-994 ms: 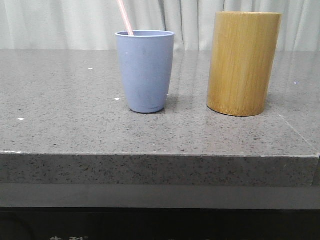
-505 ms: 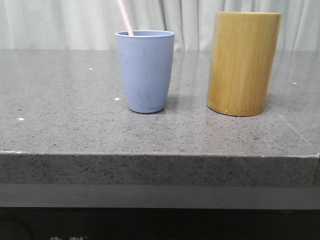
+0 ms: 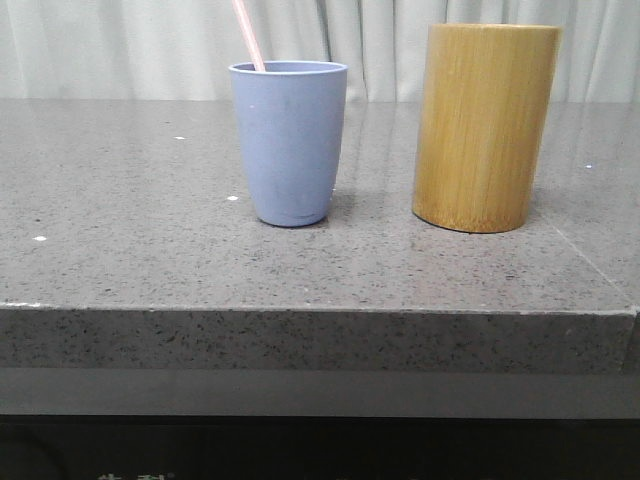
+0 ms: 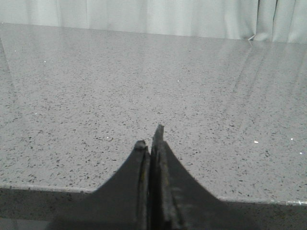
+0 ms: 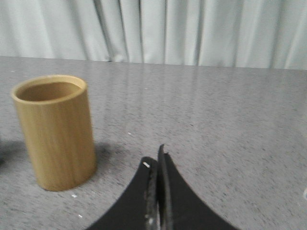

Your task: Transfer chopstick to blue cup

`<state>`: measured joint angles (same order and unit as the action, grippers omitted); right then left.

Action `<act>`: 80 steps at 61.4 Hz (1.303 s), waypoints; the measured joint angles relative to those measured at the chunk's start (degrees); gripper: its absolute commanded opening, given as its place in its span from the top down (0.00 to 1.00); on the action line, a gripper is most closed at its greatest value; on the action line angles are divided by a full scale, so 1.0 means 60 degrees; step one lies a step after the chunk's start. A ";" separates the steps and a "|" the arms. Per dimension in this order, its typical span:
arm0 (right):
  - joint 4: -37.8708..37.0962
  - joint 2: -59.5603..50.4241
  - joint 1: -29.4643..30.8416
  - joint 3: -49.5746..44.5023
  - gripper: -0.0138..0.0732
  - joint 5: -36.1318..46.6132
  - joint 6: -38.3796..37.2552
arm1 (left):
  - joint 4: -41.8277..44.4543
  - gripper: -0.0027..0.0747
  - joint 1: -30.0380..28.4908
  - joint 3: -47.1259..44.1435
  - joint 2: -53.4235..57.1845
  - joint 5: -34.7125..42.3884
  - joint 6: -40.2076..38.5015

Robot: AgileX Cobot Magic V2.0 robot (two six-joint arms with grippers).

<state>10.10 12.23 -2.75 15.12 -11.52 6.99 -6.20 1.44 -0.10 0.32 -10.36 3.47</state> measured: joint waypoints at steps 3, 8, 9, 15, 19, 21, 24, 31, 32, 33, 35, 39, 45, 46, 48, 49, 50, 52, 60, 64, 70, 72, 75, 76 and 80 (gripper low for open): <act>-0.0045 -0.0360 0.0128 -0.0509 0.98 0.0244 -0.0019 | 0.0000 0.99 0.0000 0.0000 0.0000 0.0000 0.0000; -0.0085 -0.1034 0.0359 -0.1290 0.98 0.0378 -0.0130 | 0.0000 0.99 0.0000 0.0000 0.0000 0.0000 0.0000; -0.0085 -0.1162 0.0423 -0.1492 0.98 0.0378 -0.0149 | 0.0000 0.99 0.0000 0.0000 0.0000 0.0000 0.0000; -0.0097 -0.1970 0.0663 -0.2276 0.98 0.0421 -0.0272 | 0.0000 0.99 0.0000 0.0000 0.0000 0.0000 0.0000; -0.0097 -0.2088 0.0721 -0.2595 0.98 0.0460 -0.0292 | 0.0000 0.99 0.0000 0.0000 0.0000 0.0017 0.0000; -0.0097 -0.2110 0.0721 -0.2693 0.98 0.0460 -0.0308 | 0.0000 0.99 0.0000 0.0000 0.0000 0.0019 0.0000; -0.0097 -0.2128 0.0721 -0.2761 0.98 0.0419 -0.0298 | 0.0000 0.99 0.0000 0.0000 0.0000 0.0019 0.0000; -0.0097 -0.2132 0.0721 -0.2782 0.98 0.0291 -0.0322 | 0.0000 0.99 0.0000 0.0000 0.0000 0.0034 0.0000; -0.0097 -0.2132 0.0721 -0.2782 0.98 0.0291 -0.0322 | 0.0000 0.99 0.0000 0.0000 0.0000 0.0034 0.0000; -0.0097 -0.2132 0.0721 -0.2782 0.98 0.0291 -0.0322 | 0.0000 0.99 0.0000 0.0000 0.0000 0.0034 0.0000; -0.0105 -0.2132 0.0721 -0.2782 0.98 0.0279 -0.0336 | 0.0000 0.99 0.0000 0.0000 0.0000 0.0034 0.0000; -0.0105 -0.2132 0.0721 -0.2782 0.98 0.0279 -0.0336 | 0.0000 0.99 0.0000 0.0000 0.0000 0.0034 0.0000; -0.0105 -0.2132 0.0721 -0.2782 0.98 0.0271 -0.0336 | 0.0000 0.99 0.0000 0.0000 0.0000 0.0056 0.0000; -0.0105 -0.2132 0.0721 -0.2782 0.98 0.0271 -0.0343 | 0.0000 0.99 0.0000 0.0000 0.0000 0.0056 0.0000; -0.0120 -0.2132 0.0721 -0.2782 0.98 0.0271 -0.0343 | 0.0000 0.99 0.0000 0.0000 0.0000 0.0056 0.0000; -0.0120 -0.2132 0.0721 -0.2782 0.98 0.0271 -0.0343 | 0.0000 0.99 0.0000 0.0000 0.0000 0.0056 0.0000; -0.0120 -0.2132 0.0721 -0.2782 0.98 0.0271 -0.0343 | 0.0000 0.99 0.0000 0.0000 0.0000 0.0056 0.0000; -0.0120 -0.2132 0.0721 -0.2782 0.98 0.0271 -0.0343 | 0.0000 0.99 0.0000 0.0000 0.0000 0.0056 0.0000; -0.0120 -0.2132 0.0721 -0.2782 0.98 0.0271 -0.0343 | 0.0000 0.99 0.0000 0.0000 0.0000 0.0056 0.0000; -0.0120 -0.2132 0.0721 -0.2782 0.98 0.0271 -0.0343 | 0.0000 0.99 0.0000 0.0000 0.0000 0.0056 0.0000; -0.0120 -0.2132 0.0721 -0.2782 0.98 0.0271 -0.0343 | 0.0000 0.99 0.0000 0.0000 0.0000 0.0056 0.0000; -0.0120 -0.2132 0.0721 -0.2782 0.98 0.0271 -0.0343 | 0.0000 0.99 0.0000 0.0000 0.0000 0.0056 0.0000; -0.0120 -0.2132 0.0721 -0.2782 0.98 0.0271 -0.0343 | 0.0000 0.99 0.0000 0.0000 0.0000 0.0056 0.0000; -0.0120 -0.2132 0.0721 -0.2782 0.98 0.0271 -0.0343 | 0.0000 0.99 0.0000 0.0000 0.0000 0.0056 0.0000; -0.0127 -0.2132 0.0721 -0.2782 0.98 0.0271 -0.0343 | 0.0000 0.99 0.0000 0.0000 0.0000 0.0056 0.0000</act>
<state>9.34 -0.56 1.57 -1.57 -9.90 4.93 -6.20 1.44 -0.10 0.32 -10.03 3.47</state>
